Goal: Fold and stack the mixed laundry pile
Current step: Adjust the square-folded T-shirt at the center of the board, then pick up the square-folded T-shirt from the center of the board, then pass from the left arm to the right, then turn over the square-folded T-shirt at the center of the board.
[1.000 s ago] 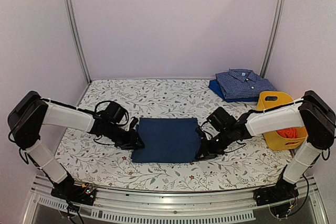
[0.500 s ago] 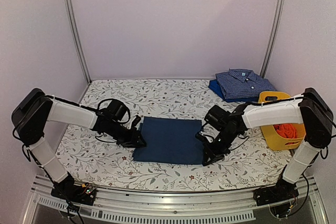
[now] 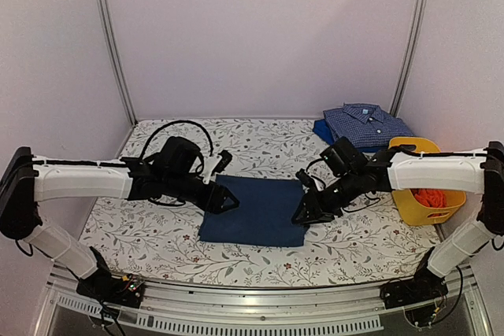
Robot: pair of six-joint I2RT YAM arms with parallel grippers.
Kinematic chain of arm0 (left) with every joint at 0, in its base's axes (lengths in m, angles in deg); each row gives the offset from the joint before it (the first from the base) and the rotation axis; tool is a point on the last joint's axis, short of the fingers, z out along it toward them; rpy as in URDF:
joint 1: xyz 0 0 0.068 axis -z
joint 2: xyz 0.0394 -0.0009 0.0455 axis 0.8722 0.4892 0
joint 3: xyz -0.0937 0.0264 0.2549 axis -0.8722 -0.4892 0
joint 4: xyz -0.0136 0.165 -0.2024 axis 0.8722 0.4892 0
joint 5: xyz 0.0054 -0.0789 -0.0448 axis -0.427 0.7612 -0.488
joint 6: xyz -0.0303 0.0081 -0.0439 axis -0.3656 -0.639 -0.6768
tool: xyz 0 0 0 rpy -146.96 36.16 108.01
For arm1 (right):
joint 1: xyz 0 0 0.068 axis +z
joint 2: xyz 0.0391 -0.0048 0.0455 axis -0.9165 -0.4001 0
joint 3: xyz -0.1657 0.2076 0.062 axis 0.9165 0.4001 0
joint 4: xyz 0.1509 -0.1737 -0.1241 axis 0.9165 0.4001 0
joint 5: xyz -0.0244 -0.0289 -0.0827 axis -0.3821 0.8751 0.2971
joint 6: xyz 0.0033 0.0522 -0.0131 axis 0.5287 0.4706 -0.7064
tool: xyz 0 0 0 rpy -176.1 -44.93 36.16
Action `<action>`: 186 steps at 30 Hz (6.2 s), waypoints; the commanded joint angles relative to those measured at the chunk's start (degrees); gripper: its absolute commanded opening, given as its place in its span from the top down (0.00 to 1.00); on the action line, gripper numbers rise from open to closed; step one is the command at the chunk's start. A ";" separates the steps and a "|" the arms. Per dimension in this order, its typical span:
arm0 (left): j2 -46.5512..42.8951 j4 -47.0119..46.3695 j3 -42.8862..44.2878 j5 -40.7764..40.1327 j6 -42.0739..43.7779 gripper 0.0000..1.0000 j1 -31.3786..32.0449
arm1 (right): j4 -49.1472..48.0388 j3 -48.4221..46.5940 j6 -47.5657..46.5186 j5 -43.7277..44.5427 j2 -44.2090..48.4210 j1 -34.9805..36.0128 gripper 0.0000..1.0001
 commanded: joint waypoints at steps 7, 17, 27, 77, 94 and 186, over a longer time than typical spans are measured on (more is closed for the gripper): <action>2.42 -12.84 0.02 -12.63 13.00 0.40 13.42 | -24.96 10.19 11.68 -11.40 -7.84 -0.27 0.71; 14.80 -12.69 8.18 -18.07 24.93 0.40 24.27 | -17.44 14.84 9.70 -9.84 -1.87 -1.09 0.69; 28.31 -11.05 19.43 -18.29 33.32 0.47 29.94 | -14.23 22.02 15.64 -5.58 16.71 -5.87 0.51; 26.80 -12.46 23.05 -9.50 30.17 1.00 22.44 | -56.05 23.41 40.92 -9.33 -4.65 -8.71 0.15; 24.64 -13.09 20.25 -8.29 31.22 1.00 22.45 | -63.54 14.77 45.28 -9.16 -23.63 -9.23 0.43; -19.73 11.10 -4.70 -13.93 -9.22 0.00 -16.40 | 35.62 -72.09 -0.03 8.56 -46.43 -0.15 1.00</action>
